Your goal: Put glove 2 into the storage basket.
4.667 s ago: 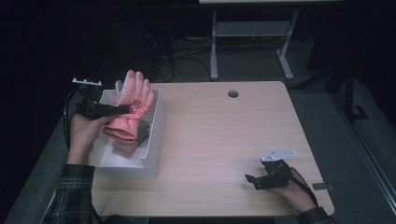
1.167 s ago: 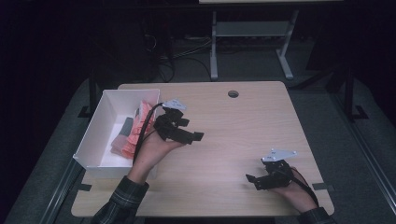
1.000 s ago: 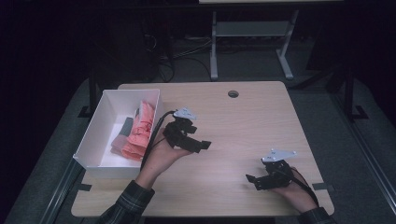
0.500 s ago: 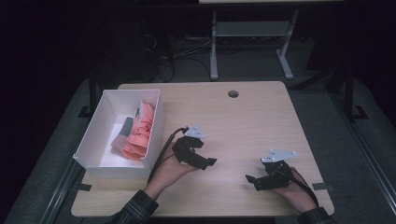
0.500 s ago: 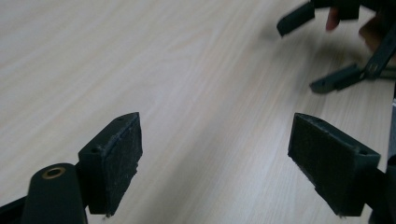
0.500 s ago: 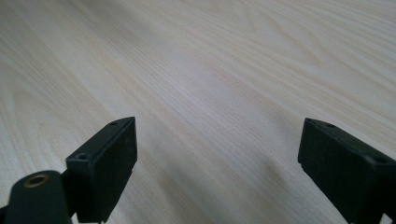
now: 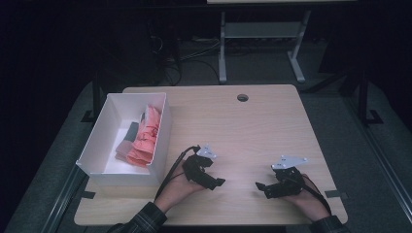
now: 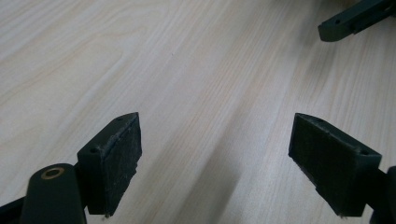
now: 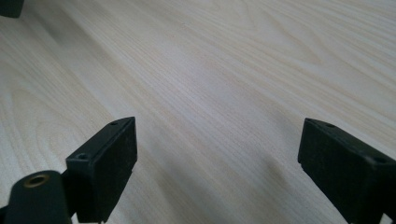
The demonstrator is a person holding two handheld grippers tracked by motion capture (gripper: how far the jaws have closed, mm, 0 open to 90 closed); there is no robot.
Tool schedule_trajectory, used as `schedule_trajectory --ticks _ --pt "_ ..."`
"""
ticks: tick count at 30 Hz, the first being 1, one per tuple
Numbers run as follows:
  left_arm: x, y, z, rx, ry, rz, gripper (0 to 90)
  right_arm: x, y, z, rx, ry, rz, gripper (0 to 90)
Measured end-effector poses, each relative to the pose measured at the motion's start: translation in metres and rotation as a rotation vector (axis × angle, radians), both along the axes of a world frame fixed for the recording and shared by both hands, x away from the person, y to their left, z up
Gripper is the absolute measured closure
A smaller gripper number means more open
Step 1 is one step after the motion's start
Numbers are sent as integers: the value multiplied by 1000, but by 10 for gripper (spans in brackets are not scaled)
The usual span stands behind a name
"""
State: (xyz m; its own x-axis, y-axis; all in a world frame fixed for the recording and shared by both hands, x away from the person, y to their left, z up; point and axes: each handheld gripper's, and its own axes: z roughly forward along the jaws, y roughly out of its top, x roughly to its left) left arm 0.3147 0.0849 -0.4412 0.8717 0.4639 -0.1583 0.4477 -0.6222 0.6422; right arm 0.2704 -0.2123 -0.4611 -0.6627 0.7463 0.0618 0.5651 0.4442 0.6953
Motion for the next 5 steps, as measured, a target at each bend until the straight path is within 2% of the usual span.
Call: schedule_trajectory --ticks 2,5 --pt "0 1 -1 16 -5 -17 165 0 0 0 2 0 -1 116" --pt "0 1 -1 13 -5 -19 163 0 0 0 3 2 1 117"
